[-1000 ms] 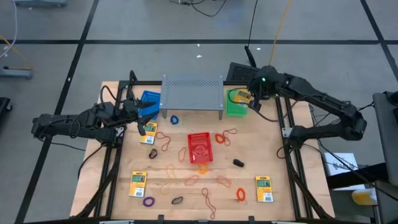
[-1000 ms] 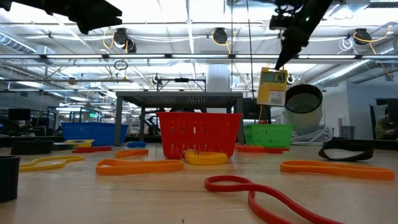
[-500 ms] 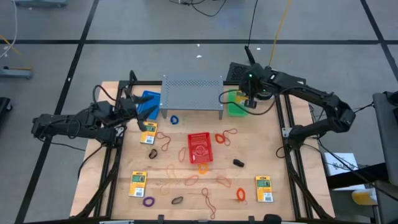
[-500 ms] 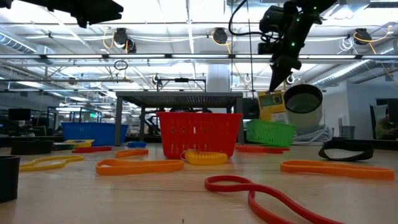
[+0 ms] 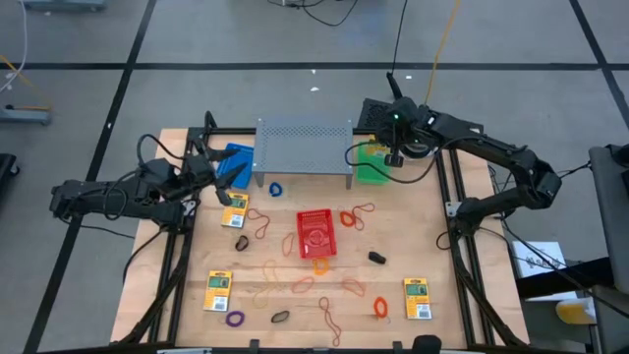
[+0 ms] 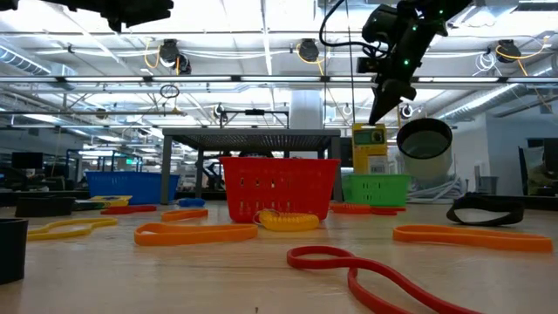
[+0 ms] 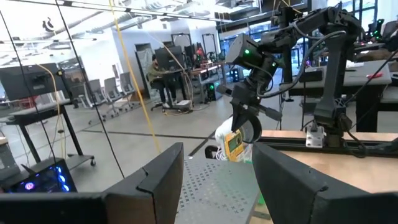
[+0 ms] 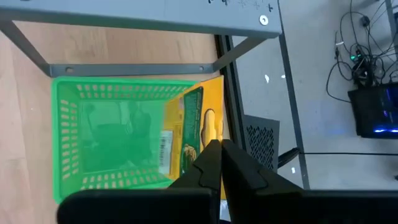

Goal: Pick & Place Office Desk Supplies
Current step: Put the yellow crayon box into the green basket, then put the middle right black rubber band into the blue basket

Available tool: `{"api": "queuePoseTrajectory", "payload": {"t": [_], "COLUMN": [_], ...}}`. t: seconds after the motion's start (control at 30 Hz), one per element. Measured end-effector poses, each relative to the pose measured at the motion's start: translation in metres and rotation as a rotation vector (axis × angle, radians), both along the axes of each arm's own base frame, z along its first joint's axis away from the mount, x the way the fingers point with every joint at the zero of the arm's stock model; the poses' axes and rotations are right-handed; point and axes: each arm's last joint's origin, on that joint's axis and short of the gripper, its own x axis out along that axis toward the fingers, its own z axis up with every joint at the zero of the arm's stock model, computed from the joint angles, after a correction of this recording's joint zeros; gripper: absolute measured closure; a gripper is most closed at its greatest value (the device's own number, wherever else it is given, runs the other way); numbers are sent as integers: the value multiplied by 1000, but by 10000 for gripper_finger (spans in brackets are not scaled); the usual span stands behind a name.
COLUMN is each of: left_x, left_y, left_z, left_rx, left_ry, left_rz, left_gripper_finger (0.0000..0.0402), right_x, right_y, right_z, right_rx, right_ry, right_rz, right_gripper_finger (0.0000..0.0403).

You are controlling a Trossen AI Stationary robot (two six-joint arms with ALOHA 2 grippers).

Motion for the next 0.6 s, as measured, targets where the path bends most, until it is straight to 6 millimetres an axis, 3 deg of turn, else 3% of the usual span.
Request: {"api": "queuePoseTrajectory", "payload": {"t": [0.13, 0.23, 0.6], "left_x": [0, 0, 0], "left_y": [0, 0, 0], "left_z": [-2, -2, -3], "left_rx": [-2, -2, -16], "left_ry": [17, 17, 21], "left_rz": [0, 0, -3], "left_gripper_finger": [202, 202, 202], "right_x": [0, 1, 7], "right_y": [0, 0, 6], "right_z": [0, 1, 2], "right_rx": [-3, -4, 16], "right_ry": [-7, -9, -61], "right_rz": [-6, -2, -30], "right_gripper_finger": [391, 361, 187]}}
